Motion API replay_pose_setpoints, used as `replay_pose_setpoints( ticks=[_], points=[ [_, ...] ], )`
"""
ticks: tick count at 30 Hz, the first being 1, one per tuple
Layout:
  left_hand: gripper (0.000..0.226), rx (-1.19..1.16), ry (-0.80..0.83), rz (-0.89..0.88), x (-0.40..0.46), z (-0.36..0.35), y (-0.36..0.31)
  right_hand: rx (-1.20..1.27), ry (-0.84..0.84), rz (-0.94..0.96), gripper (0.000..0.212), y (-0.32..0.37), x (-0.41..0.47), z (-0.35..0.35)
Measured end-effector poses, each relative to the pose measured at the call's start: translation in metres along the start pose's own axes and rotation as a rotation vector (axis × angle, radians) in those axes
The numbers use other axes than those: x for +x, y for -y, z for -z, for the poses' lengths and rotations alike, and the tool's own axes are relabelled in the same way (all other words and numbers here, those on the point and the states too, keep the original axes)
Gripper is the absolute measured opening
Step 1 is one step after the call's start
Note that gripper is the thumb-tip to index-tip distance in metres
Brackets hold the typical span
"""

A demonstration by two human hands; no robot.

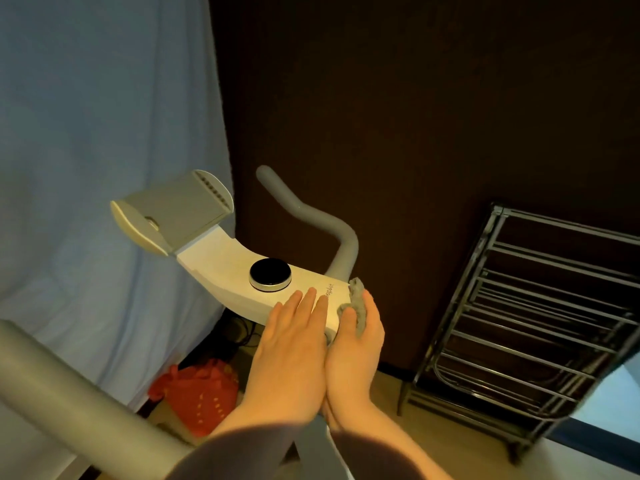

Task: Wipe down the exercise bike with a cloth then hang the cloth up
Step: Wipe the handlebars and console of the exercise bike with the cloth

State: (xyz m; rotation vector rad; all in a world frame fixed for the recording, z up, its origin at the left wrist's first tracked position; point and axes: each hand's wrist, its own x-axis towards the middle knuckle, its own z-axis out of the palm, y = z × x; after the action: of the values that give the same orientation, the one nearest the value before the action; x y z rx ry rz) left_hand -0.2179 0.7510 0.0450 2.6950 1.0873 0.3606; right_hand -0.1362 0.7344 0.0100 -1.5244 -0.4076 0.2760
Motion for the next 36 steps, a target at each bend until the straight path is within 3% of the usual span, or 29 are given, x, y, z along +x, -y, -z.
replay_pose_setpoints(
  ticks=[3,9,12,14,16,18,20,23,25,29,31,33,36],
  points=[
    [0.060,0.015,-0.013,-0.005,0.002,-0.003,0.000,-0.221,0.138,0.223,0.036,-0.003,0.017,0.011],
    [0.056,-0.098,-0.089,0.056,0.004,-0.005,0.002,-0.558,0.566,0.650,0.037,0.002,0.032,0.042],
    [0.054,-0.166,-0.160,0.119,0.003,-0.006,0.004,-0.645,0.749,0.680,0.038,0.017,0.064,0.039],
    [0.055,-0.195,-0.182,0.141,0.001,-0.008,0.005,-0.728,0.760,0.691,0.039,0.024,0.076,0.031],
    [0.055,-0.256,-0.215,0.155,0.000,-0.007,0.006,-0.769,0.756,0.796,0.041,0.022,0.069,0.029],
    [0.046,-0.308,-0.290,0.200,-0.002,-0.004,0.008,-0.770,0.855,0.929,0.044,0.020,0.060,0.039],
    [0.043,-0.312,-0.346,0.278,-0.003,-0.003,0.010,-0.785,0.983,0.941,0.043,0.024,0.075,0.044],
    [0.059,-0.282,-0.331,0.404,-0.003,-0.005,0.010,-0.782,0.924,0.856,0.042,0.027,0.099,0.028],
    [0.068,-0.241,-0.308,0.462,-0.002,-0.007,0.009,-0.817,0.831,0.926,0.041,0.023,0.086,0.021],
    [0.067,-0.128,-0.289,0.537,-0.002,-0.004,0.002,-0.762,1.062,1.088,0.042,0.021,0.084,0.033],
    [0.063,-0.059,-0.276,0.562,-0.001,0.000,-0.004,-0.709,1.199,0.970,0.041,0.029,0.110,0.028],
    [0.060,-0.006,-0.266,0.582,-0.001,0.003,-0.008,-0.696,1.128,0.919,0.040,0.028,0.125,0.021],
    [0.060,0.039,-0.255,0.602,-0.001,0.004,-0.011,-0.756,1.009,1.011,0.047,0.018,0.096,0.026]
  ],
)
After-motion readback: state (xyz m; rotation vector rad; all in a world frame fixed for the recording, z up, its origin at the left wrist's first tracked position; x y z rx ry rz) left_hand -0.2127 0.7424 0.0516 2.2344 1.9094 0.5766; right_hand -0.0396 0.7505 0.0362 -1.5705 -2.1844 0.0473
